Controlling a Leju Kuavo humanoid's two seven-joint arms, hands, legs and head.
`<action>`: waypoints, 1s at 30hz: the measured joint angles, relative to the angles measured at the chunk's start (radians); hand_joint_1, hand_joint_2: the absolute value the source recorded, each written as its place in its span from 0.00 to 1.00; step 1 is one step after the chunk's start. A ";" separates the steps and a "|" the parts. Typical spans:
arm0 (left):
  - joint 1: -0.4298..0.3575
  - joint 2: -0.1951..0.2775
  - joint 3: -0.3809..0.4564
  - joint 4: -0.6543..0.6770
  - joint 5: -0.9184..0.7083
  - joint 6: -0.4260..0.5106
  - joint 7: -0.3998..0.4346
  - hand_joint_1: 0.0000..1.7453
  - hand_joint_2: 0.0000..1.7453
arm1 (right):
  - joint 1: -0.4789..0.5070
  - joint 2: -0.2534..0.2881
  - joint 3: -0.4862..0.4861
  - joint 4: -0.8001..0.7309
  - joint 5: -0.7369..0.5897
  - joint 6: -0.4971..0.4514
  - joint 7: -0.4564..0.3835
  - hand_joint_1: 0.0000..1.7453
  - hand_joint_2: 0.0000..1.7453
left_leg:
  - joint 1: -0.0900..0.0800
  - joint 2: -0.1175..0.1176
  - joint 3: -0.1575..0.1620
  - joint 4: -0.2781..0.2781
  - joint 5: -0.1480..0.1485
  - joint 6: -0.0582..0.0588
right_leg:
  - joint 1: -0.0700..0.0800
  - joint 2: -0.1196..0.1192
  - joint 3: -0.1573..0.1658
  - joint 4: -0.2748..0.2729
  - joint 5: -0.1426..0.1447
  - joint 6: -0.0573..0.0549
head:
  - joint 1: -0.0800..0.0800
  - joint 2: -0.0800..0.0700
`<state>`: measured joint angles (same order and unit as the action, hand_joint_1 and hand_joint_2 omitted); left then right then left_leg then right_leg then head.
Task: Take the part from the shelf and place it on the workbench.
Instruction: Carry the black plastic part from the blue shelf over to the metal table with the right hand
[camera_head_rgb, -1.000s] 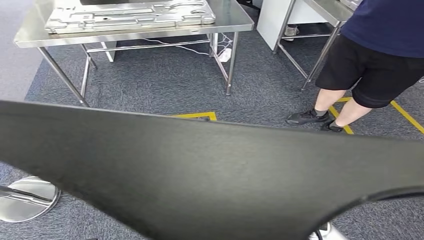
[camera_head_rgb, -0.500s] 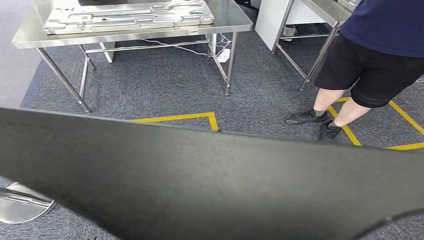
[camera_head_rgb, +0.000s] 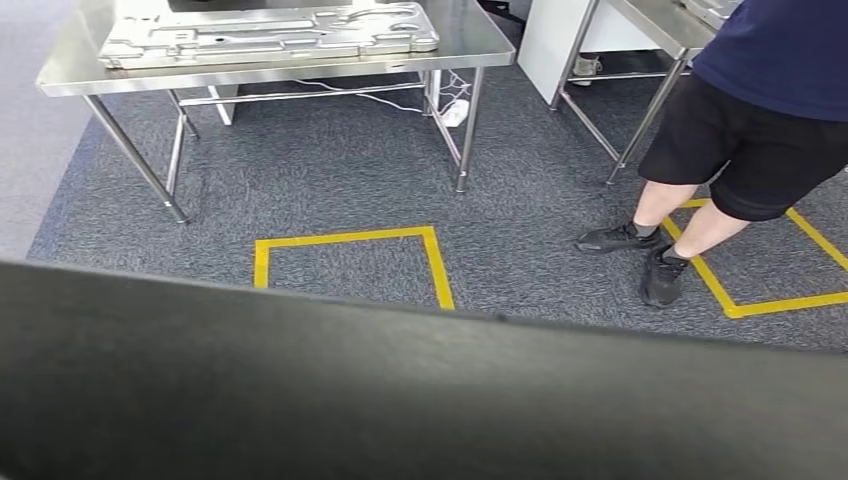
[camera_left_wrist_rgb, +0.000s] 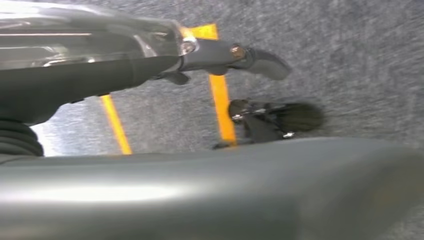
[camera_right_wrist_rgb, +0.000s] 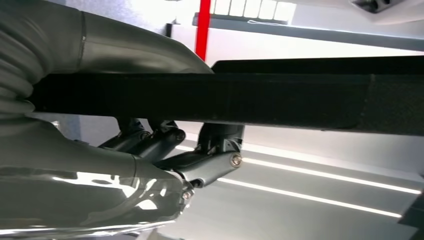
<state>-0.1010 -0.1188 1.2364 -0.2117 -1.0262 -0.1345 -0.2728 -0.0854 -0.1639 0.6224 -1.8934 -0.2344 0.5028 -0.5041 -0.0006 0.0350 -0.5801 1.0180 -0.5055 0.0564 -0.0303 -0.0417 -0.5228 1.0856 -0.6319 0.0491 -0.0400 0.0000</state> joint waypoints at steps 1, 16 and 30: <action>-0.002 0.000 0.000 0.000 0.000 0.000 0.000 0.00 1.00 | 0.002 -0.001 0.000 0.000 0.000 0.000 0.000 1.00 1.00 | 0.000 -0.004 0.002 -0.001 -0.001 0.002 | 0.001 0.020 -0.036 0.070 -0.032 -0.002 | 0.000 0.000; -0.004 -0.001 0.000 0.000 0.000 0.007 0.000 0.00 1.00 | 0.009 -0.005 0.000 0.001 -0.006 0.000 0.001 1.00 1.00 | 0.001 -0.037 0.017 0.040 -0.026 -0.017 | 0.010 0.037 -0.024 -0.061 0.091 -0.036 | -0.001 0.000; -0.004 -0.001 0.000 0.000 -0.001 0.007 -0.002 0.00 1.00 | 0.010 -0.005 0.000 0.001 -0.008 0.000 0.002 1.00 1.00 | 0.005 -0.037 0.035 0.008 -0.039 -0.038 | 0.018 0.032 -0.024 -0.056 0.082 -0.037 | -0.002 0.000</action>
<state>-0.1048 -0.1202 1.2364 -0.2117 -1.0274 -0.1271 -0.2750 -0.0754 -0.1694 0.6226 -1.8921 -0.2426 0.5027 -0.5024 0.0044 -0.0020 -0.5449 1.0264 -0.5443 0.0180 -0.0128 -0.0092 -0.5465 1.0297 -0.5498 0.0123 -0.0423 0.0000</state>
